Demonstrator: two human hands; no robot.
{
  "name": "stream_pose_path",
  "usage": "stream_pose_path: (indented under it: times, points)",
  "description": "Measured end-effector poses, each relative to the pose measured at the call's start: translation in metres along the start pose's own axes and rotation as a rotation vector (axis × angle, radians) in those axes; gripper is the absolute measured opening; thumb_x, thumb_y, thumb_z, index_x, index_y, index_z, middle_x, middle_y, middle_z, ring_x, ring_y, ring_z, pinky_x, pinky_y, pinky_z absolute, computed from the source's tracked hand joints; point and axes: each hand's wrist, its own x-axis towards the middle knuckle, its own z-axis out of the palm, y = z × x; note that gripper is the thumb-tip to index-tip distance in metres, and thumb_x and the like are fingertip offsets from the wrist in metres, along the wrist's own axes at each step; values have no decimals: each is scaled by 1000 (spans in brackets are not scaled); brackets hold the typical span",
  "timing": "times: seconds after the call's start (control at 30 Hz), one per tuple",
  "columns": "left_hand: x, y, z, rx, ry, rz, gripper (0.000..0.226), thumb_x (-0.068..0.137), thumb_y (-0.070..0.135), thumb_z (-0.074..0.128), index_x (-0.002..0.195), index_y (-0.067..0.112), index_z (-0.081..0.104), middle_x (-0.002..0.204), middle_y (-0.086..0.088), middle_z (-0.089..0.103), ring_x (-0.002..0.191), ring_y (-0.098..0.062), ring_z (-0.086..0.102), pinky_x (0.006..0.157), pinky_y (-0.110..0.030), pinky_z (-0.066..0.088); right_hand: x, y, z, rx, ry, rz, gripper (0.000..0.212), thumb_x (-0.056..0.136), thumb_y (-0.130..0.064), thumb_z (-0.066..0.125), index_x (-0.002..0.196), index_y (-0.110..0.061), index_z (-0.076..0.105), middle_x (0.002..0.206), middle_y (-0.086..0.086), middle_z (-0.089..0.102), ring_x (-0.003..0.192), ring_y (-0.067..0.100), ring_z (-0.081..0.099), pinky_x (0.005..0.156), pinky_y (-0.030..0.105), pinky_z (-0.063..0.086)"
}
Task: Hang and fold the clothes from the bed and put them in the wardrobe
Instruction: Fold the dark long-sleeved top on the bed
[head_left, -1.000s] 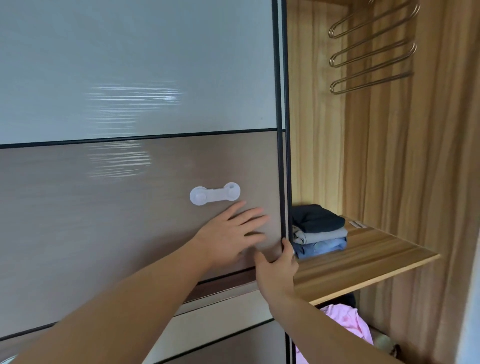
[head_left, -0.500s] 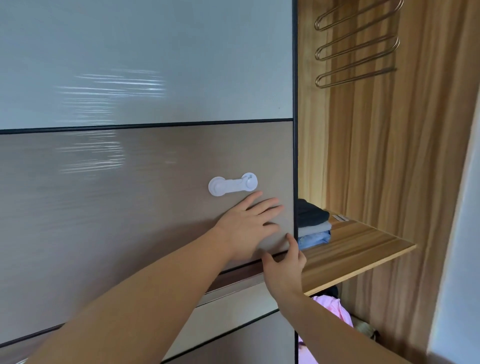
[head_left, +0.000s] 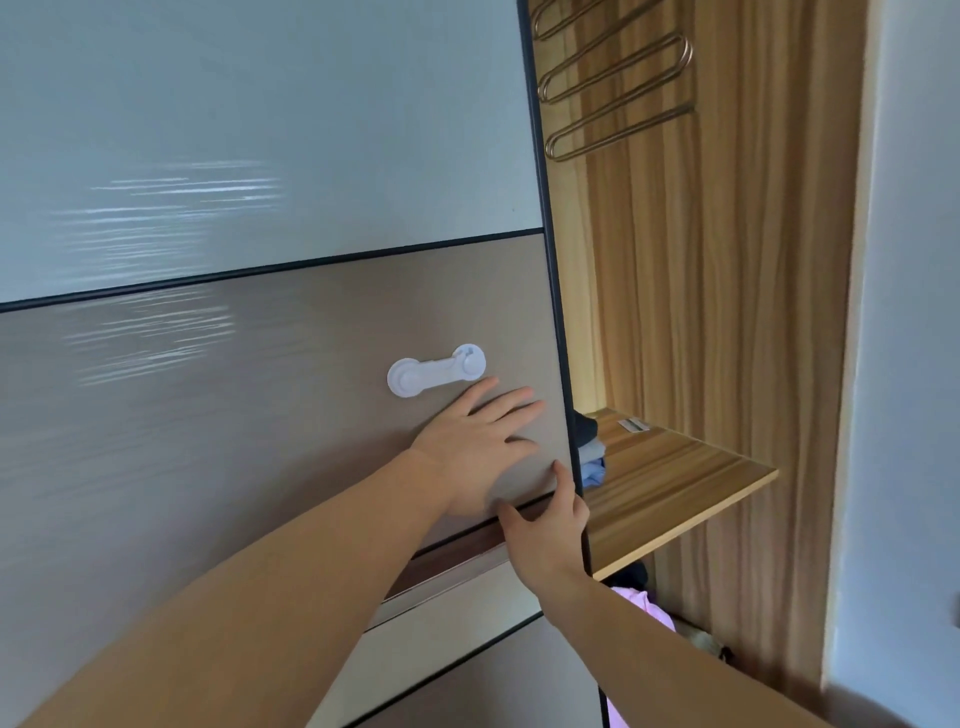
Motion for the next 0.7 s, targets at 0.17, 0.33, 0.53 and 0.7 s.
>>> stream_pose_path:
  times: [0.17, 0.33, 0.53, 0.7]
  points:
    - [52, 13, -17, 31, -22, 21, 64, 87, 23, 60, 147, 28, 37, 164, 0, -4, 149, -16, -12, 115, -40, -16, 37, 7, -45, 8, -13, 23, 83, 86, -22, 69, 149, -33, 16, 147, 2, 20, 106, 13, 38, 85, 23, 39]
    - [103, 23, -20, 3, 23, 69, 62, 85, 20, 59, 144, 25, 40, 164, -1, 2, 150, -16, -9, 117, -39, -13, 72, 14, -82, -9, 29, 24, 81, 87, -26, 68, 150, -32, 17, 144, 2, 23, 106, 12, 40, 78, 18, 39]
    - [166, 38, -18, -22, 130, 115, 55, 86, 31, 62, 138, 25, 47, 162, -2, 12, 150, -17, -3, 117, -39, -12, 111, 17, -123, -45, 114, 41, 77, 88, -36, 65, 150, -34, 19, 145, -2, 24, 96, 5, 42, 70, 14, 37]
    - [220, 54, -15, 69, 205, 125, 40, 91, 28, 55, 131, 21, 54, 153, -4, 30, 147, -23, 11, 120, -43, -1, 146, 17, -153, -74, 178, 80, 76, 89, -41, 60, 151, -35, 17, 151, 1, 21, 105, 12, 38, 80, 24, 37]
